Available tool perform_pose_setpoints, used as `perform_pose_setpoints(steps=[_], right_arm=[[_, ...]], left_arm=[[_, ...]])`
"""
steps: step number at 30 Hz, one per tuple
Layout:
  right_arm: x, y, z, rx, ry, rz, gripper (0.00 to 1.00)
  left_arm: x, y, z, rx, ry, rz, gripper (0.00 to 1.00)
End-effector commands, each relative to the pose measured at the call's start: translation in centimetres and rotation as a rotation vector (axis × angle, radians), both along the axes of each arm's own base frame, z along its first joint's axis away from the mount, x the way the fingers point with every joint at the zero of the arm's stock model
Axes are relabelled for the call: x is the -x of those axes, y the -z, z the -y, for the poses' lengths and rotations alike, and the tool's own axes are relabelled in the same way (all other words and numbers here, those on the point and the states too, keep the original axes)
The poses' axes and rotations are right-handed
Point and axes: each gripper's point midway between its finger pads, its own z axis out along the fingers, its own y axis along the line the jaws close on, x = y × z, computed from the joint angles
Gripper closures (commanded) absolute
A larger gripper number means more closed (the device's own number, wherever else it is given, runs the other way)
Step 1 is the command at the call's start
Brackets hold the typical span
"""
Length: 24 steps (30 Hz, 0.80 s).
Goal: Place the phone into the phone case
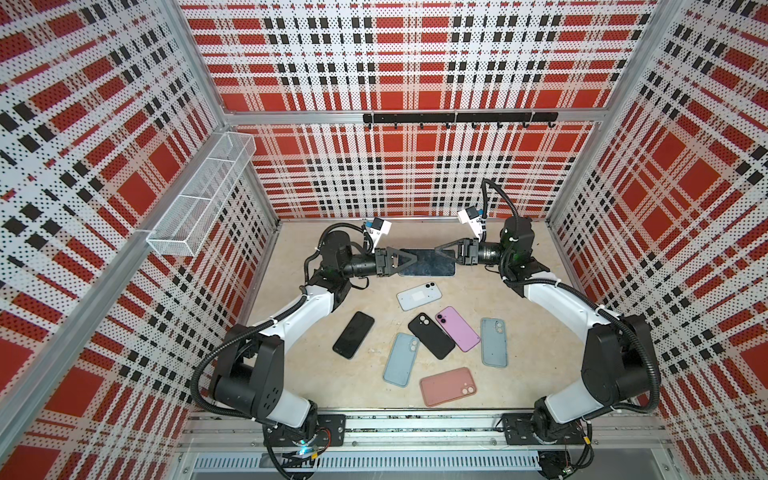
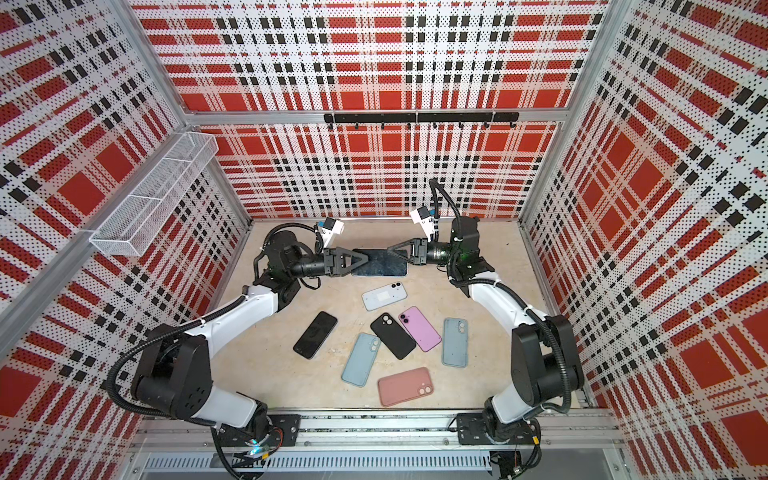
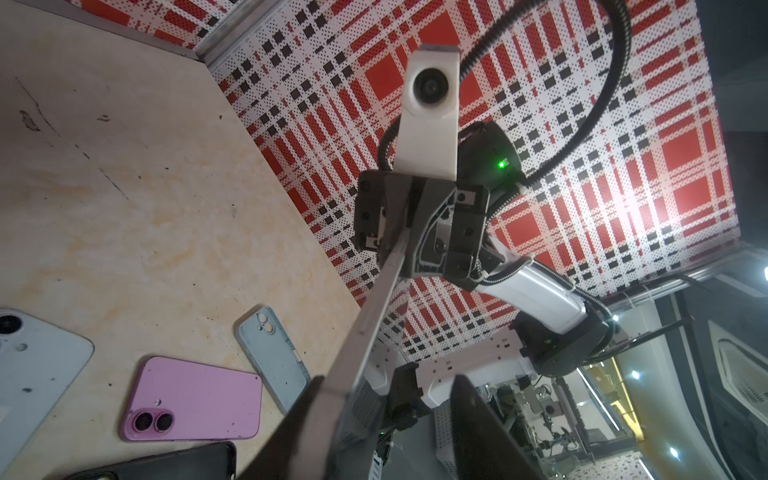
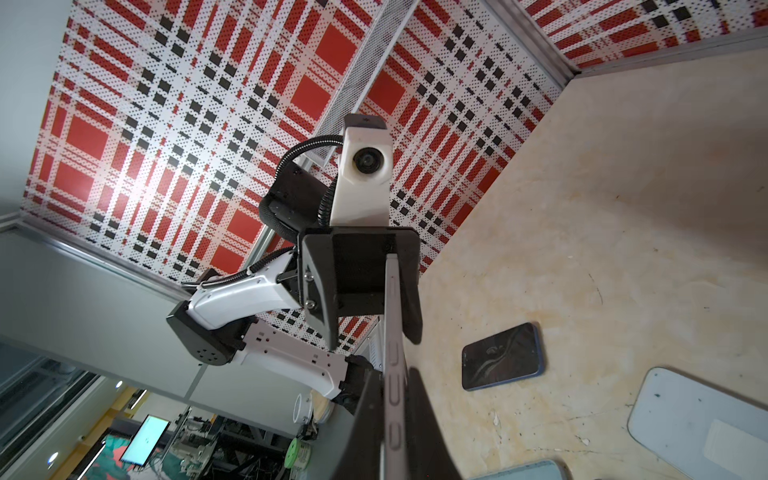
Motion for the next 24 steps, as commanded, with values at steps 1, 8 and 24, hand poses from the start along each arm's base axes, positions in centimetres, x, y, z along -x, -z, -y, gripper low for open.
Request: perform_pose_setpoints(steps=[1,8,24], right_arm=[[-1.0,-2.7,2.1,-0.026,0.120,0.087,1.00],[-3.3,-2.3,6.9,0.037,0.380,0.041,1.00],[-2.4,4.6,18.1,0.579,0.952,-0.146,1.00]], left_arm=[[-0.4,-1.1,-0.9,0.010,-0.048,0.042,0.42],[-1.5,0.5,-3.3,-0.090,-0.191,0.035,0.39],[2.7,17.3,-0.9,-1.178,-0.147,0.110,0.36]])
